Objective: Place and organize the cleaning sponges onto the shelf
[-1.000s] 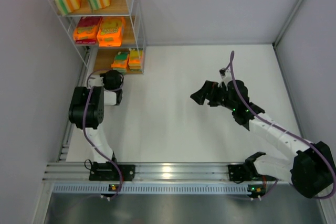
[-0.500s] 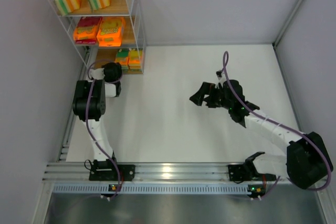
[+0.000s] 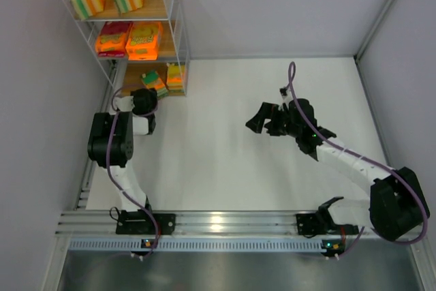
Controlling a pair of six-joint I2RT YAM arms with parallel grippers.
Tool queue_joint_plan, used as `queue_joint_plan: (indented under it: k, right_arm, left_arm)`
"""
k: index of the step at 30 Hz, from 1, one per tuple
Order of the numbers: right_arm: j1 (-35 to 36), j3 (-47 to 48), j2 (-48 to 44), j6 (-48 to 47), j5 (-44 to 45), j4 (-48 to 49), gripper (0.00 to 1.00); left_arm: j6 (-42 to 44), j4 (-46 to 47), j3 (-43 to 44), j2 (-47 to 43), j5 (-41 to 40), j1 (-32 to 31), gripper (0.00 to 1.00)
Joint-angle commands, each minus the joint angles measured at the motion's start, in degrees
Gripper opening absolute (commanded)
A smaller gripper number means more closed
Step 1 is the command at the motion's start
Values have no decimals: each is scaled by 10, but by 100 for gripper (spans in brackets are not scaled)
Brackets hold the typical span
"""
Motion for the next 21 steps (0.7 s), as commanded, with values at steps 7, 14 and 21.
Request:
queue_joint_plan:
  k: [7, 14, 21]
  right_arm:
    - [-12, 69, -74, -51, 10, -32, 99]
    - [-11, 46, -142, -45, 57, -80, 99]
    - [-11, -3, -162, -39, 55, -68, 99]
  left_arm:
    - [204, -37, -109, -285, 82, 54, 64]
    - [191, -132, -72, -238, 134, 108, 61]
    - [151, -131, 2, -66, 159, 121, 49]
